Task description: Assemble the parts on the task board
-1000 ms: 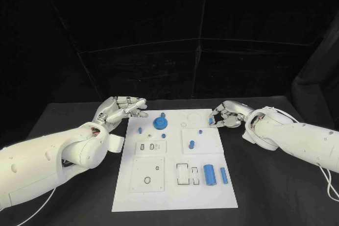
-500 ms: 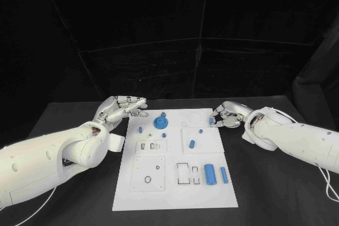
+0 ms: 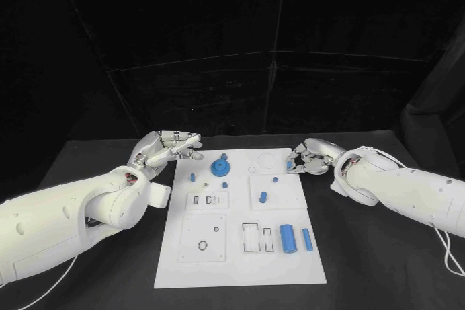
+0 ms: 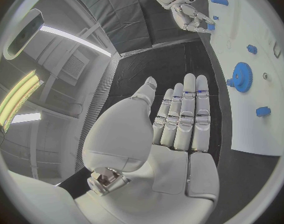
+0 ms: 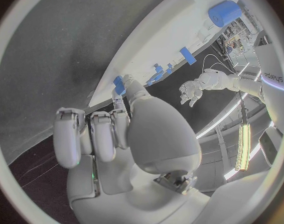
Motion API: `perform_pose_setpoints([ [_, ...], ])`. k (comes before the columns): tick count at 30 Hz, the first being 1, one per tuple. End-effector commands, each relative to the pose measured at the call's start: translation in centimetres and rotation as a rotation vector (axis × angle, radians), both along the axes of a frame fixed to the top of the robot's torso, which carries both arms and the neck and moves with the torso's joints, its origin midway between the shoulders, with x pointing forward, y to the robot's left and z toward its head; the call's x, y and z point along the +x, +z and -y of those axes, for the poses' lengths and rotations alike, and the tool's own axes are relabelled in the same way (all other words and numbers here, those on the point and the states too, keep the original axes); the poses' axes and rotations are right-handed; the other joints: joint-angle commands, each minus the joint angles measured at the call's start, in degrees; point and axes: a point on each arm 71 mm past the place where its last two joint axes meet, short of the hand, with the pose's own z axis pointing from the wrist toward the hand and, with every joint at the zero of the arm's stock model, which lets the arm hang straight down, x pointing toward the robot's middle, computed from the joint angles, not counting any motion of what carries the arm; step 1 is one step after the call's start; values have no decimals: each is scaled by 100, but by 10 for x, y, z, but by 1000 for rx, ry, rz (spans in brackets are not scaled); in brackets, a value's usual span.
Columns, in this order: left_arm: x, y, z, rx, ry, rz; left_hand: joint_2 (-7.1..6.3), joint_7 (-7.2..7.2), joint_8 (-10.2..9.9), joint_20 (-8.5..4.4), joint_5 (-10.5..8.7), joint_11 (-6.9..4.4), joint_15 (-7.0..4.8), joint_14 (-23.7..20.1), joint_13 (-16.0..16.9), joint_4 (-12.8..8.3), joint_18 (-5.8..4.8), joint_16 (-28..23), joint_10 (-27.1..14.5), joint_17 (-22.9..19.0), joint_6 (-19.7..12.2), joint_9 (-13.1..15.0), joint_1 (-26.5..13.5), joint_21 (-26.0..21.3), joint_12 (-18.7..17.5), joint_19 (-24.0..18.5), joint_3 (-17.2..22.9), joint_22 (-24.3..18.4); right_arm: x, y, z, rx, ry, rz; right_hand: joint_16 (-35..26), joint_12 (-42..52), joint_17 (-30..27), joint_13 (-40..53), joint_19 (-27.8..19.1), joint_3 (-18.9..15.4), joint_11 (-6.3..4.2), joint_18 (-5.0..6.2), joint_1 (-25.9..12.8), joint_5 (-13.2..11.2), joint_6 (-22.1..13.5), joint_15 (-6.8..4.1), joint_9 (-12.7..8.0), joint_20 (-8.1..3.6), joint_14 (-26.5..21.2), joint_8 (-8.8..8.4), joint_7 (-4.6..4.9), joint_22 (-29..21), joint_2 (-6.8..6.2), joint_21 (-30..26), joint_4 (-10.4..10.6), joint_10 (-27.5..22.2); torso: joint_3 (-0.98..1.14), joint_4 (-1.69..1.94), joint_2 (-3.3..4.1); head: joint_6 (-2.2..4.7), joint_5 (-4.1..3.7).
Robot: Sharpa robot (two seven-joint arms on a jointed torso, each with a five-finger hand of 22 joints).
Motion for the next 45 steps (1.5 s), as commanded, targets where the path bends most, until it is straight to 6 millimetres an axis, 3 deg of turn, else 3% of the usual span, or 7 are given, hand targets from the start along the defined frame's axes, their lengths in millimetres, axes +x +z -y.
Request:
perform_pose_setpoints([
  [1, 0, 1, 1, -5, -15, 0, 37, 5, -38, 33, 20, 17, 4, -42, 6, -36, 80, -24, 17, 6, 39, -7, 27, -25, -31, 18, -11, -6, 1, 0, 0, -5, -7, -5, 23, -30, 1131, 790, 134, 33, 17, -31, -91, -28, -12, -6, -11, -31, 520, -31, 45, 626, -30, 5, -6, 81, -1, -2, 1, -6, -13],
  [9, 0, 1, 1, -5, -15, -1, 46, 8, -42, 32, 20, 18, 4, -42, 6, -44, 80, -29, 18, 14, 40, -7, 32, -29, -36, 21, -7, -9, 1, 0, -1, -5, -10, -6, 31, -10, 1148, 809, 144, 133, 1, -34, -74, -32, 145, -4, 15, -14, 524, 27, 12, 645, 50, 12, -31, 93, 3, 6, 0, -10, -15],
  [16, 0, 1, 1, -5, -15, -1, 58, 8, -46, 32, 20, 18, 4, -43, 6, -51, 80, -33, 19, 20, 41, -8, 40, -32, -41, 22, 0, -11, 1, 2, -2, 6, -9, 21, 40, 1, 1170, 825, 169, 484, -155, -42, -17, -228, 573, -126, 76, -107, 528, 217, -177, 693, 328, 31, -93, 111, 2, -5, -3, -22, -9],
  [22, 0, 1, 1, -5, -14, -1, 58, 8, -46, 32, 20, 18, 4, -43, 6, -51, 80, -33, 19, 20, 41, -8, 40, -32, -41, 22, 0, -11, 0, 5, -5, 20, -6, 46, 45, 17, 1179, 840, 172, 564, -175, -44, -40, -191, 596, -153, 73, -141, 531, 224, -196, 699, 326, 33, -120, 128, 7, 0, -3, -25, -15],
  [26, 0, 1, 0, -4, -13, -1, 67, 8, -48, 32, 20, 18, 4, -43, 6, -56, 80, -35, 19, 24, 42, -8, 45, -34, -44, 23, 4, -13, -3, 8, -7, 39, -21, 72, 46, 10, 1183, 840, 170, 670, -179, -43, -111, -41, 581, -163, 55, -163, 532, 203, -192, 693, 271, 30, -154, 131, 2, 2, -7, -21, -14],
  [36, -1, 1, -2, -3, -9, 0, 74, 7, -50, 31, 20, 17, 4, -43, 6, -65, 80, -38, 21, 29, 43, -8, 54, -36, -47, 25, 10, -14, -23, 23, -31, 72, -38, 97, 41, 1, 1176, 838, 161, 714, -176, -39, -284, 16, 583, -158, 39, -163, 530, 185, -188, 673, 149, 21, -137, 131, -40, 19, -46, -8, -25],
  [45, 3, 2, -2, -1, -4, 5, 75, 6, -51, 31, 20, 16, 3, -43, 7, -68, 80, -39, 22, 30, 43, -8, 56, -37, -48, 26, 11, -15, -35, 31, -91, 46, 29, 98, 39, 13, 1174, 850, 156, 736, -181, -36, -338, -11, 602, -162, 38, -165, 530, 188, -196, 663, 128, 16, -126, 142, -97, 64, -103, -88, 68],
])
